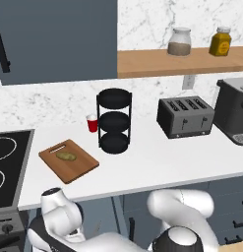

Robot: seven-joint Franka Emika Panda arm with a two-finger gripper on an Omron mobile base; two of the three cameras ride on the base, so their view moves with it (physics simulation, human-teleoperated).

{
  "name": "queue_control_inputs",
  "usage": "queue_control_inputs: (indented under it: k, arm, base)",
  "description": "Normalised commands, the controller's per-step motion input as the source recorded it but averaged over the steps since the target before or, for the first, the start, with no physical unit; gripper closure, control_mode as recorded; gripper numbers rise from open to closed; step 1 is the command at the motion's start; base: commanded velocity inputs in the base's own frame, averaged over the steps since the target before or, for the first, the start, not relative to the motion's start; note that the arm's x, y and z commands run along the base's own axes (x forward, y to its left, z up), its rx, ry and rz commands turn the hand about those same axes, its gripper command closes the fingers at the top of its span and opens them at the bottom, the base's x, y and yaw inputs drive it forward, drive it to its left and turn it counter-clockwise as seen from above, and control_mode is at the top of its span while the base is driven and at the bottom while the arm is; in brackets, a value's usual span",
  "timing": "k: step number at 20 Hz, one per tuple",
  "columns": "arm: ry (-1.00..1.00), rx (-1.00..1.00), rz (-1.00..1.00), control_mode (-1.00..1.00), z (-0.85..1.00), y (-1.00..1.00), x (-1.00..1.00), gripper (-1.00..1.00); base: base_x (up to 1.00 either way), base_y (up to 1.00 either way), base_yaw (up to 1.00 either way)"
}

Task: Place the appropriate cutting tool for cutting the potato skin on the cutting board.

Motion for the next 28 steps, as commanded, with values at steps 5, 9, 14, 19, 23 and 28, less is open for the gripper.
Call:
queue_control_inputs:
  k: [5, 9, 14, 19, 23, 28]
  arm:
    - [0.0, 0.0, -0.02, -1.0, 1.0, -0.73, -0.52, 1.0]
    - [-0.01, 0.0, -0.04, -1.0, 1.0, -0.9, -0.17, 1.0]
    - [-0.01, 0.0, -0.03, -1.0, 0.96, -0.94, 0.07, 1.0]
    - [-0.03, 0.0, 0.02, -1.0, 0.62, -0.64, 0.75, 1.0]
    - [-0.06, -0.02, 0.12, -1.0, 0.46, -0.38, 0.74, 1.0]
    - [-0.06, -0.11, 0.29, -1.0, 0.18, -0.07, 0.71, 1.0]
  base:
    - [0.0, 0.0, 0.0]
    - [0.0, 0.0, 0.0]
    - [0.0, 0.0, 0.0]
    - [0.0, 0.0, 0.0]
    - [0.0, 0.0, 0.0]
    - [0.0, 0.0, 0.0]
